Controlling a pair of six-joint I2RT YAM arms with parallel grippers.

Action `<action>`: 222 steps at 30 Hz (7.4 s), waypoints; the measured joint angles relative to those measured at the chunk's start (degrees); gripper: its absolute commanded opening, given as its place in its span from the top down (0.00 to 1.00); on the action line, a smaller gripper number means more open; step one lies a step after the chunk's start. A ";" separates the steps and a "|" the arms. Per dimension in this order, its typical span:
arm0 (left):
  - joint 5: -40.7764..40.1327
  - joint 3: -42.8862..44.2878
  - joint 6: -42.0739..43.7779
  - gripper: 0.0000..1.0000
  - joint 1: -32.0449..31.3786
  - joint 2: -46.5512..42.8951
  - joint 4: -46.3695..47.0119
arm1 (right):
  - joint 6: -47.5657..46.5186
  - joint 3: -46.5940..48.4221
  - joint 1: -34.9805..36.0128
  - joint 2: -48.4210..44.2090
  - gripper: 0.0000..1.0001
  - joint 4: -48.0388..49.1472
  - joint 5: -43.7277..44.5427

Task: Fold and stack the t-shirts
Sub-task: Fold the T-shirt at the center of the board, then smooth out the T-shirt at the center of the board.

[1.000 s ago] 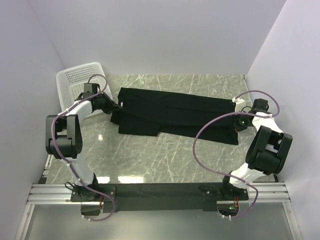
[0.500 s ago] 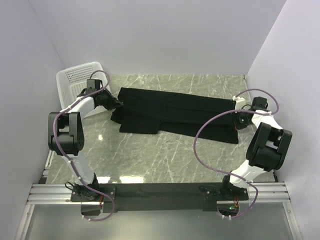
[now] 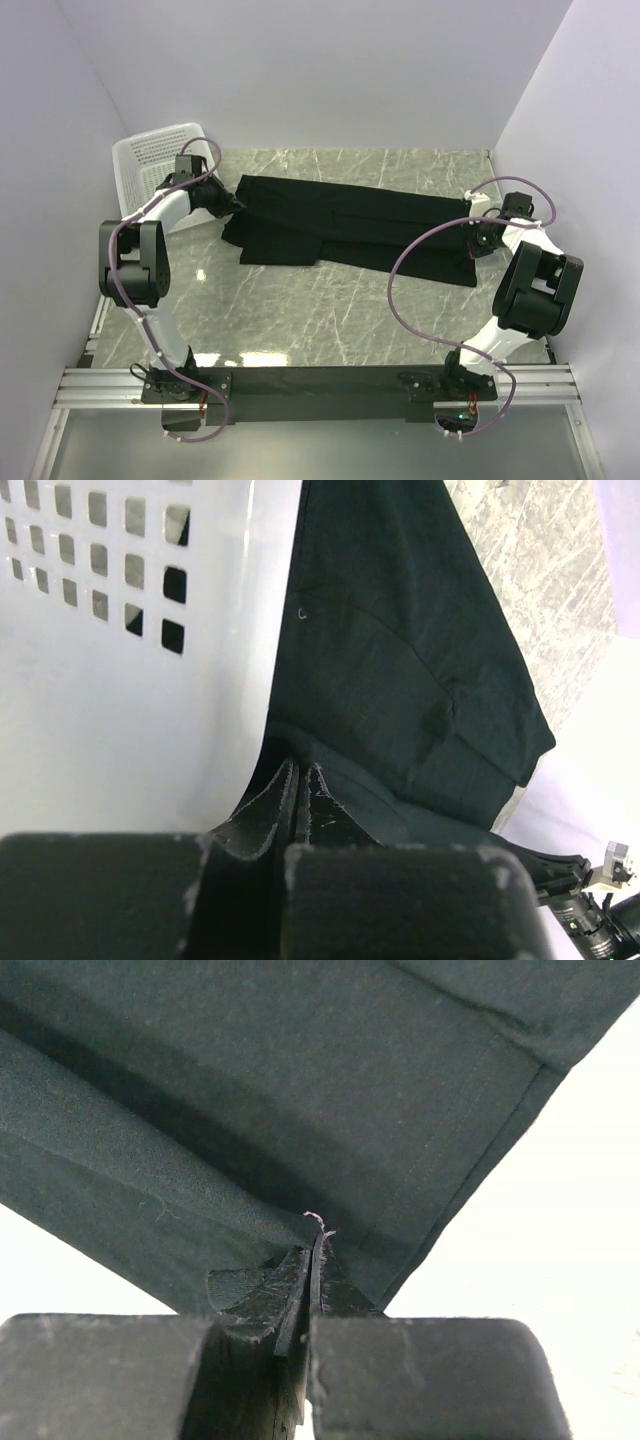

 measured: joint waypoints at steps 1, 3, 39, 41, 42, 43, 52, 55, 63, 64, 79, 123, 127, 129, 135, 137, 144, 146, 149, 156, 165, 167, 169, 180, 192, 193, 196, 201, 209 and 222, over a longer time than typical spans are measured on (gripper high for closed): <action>-0.02 0.15 0.02 0.99 0.00 0.20 -0.02 | 0.09 0.11 0.00 0.00 1.00 0.15 0.00; -0.04 0.46 0.04 0.99 -0.02 0.48 -0.02 | 0.22 0.20 0.00 0.02 1.00 0.31 0.00; -1.51 4.24 1.22 0.80 -1.60 4.74 -0.26 | 2.58 0.28 0.44 1.33 0.71 1.05 1.97; -1.49 4.81 1.44 0.67 -1.64 5.01 -0.11 | 3.34 0.31 0.57 1.25 0.62 1.55 1.95; -1.55 5.09 1.44 0.64 -1.70 5.01 -0.13 | 3.80 0.31 0.59 1.11 0.61 1.92 1.97; -1.97 5.53 1.51 0.60 -1.84 5.01 -0.37 | 4.46 0.31 0.63 0.85 0.59 2.27 1.95; -2.82 7.85 3.06 0.53 -2.58 4.02 -0.07 | 8.00 1.68 0.63 -4.13 0.58 3.67 0.96; -1.40 6.71 4.42 0.51 -2.67 1.70 1.86 | 7.06 2.54 0.63 -4.94 0.60 2.49 -0.70; 0.39 -2.93 10.93 0.48 -2.78 -13.97 7.58 | -3.32 7.98 0.70 -2.14 0.78 -10.34 -6.29; 0.28 -4.33 11.93 0.47 -2.75 -16.48 7.61 | -4.85 8.70 0.76 -1.25 0.77 -11.93 -6.58; -1.49 -25.18 14.69 0.46 0.81 -37.40 6.62 | -0.20 -9.42 8.26 -11.23 0.51 -1.14 11.89; -0.98 -27.12 14.82 0.46 3.45 -40.68 3.06 | 14.99 -0.07 8.72 0.57 0.49 9.86 31.10; -0.98 -27.12 15.04 0.44 3.52 -40.68 2.75 | 15.54 0.09 7.52 0.07 0.51 10.14 31.67; -0.96 -27.12 15.04 0.44 3.52 -40.68 2.71 | 15.67 0.09 6.97 -0.33 0.56 10.12 31.26; -0.17 -27.12 15.30 0.44 3.56 -40.83 1.99 | 13.03 1.79 6.29 -0.46 0.89 5.97 22.36; 0.33 -27.12 15.72 0.44 3.56 -41.18 1.44 | 12.22 4.11 6.27 0.92 0.91 3.48 19.87; 1.92 -27.74 16.63 0.43 3.72 -41.94 -0.24 | 13.84 6.88 6.25 8.07 0.89 3.58 19.93; 2.32 -28.63 16.57 0.43 3.80 -42.03 -0.35 | 15.19 7.19 6.25 9.97 0.85 4.17 21.38; 3.10 -29.62 16.22 0.43 3.89 -41.68 -0.94 | 16.33 8.39 6.25 10.03 0.79 5.18 22.27; 4.28 -30.95 15.93 0.38 3.93 -37.48 -2.64 | 9.70 5.73 6.38 -0.61 0.62 1.22 10.05; 3.78 -33.03 15.54 0.39 1.25 -24.59 -2.16 | 3.54 -1.79 12.94 -13.25 0.61 -2.49 -5.18; 2.91 -32.63 15.63 0.40 -0.37 -21.59 -1.49 | 3.80 -2.62 13.75 -13.27 0.61 -2.84 -6.84; 2.08 -31.45 15.61 0.42 -2.08 -18.67 -1.29 | 4.26 -2.99 13.88 -13.27 0.61 -2.99 -8.11; -5.90 -26.36 15.17 0.64 -5.03 -13.88 2.91 | 6.10 -3.08 13.88 -13.35 0.61 -2.56 -10.49; -7.56 -25.29 14.82 0.99 -5.01 -12.74 3.54 | 6.12 -3.74 13.88 -14.69 0.61 -2.51 -10.78; -6.99 -24.90 14.78 0.99 -5.01 -12.94 3.32 | 6.12 -3.85 13.88 -14.80 0.61 -2.60 -10.78; -5.09 -23.02 14.56 0.99 -5.03 -14.16 2.93 | 6.12 -4.07 13.88 -15.13 0.61 -2.56 -10.75; -1.62 -17.49 12.70 0.99 -5.01 -16.83 2.99 | 6.12 -4.22 13.88 -15.45 0.61 -2.45 -10.78; 5.11 -7.52 7.54 0.99 -4.17 -13.09 4.09 | 6.14 -4.98 13.88 -15.63 0.61 -2.19 -10.75; 13.05 11.89 -3.50 0.99 -3.93 7.91 11.08 | 6.54 -6.47 13.88 -15.76 0.61 -1.16 -10.71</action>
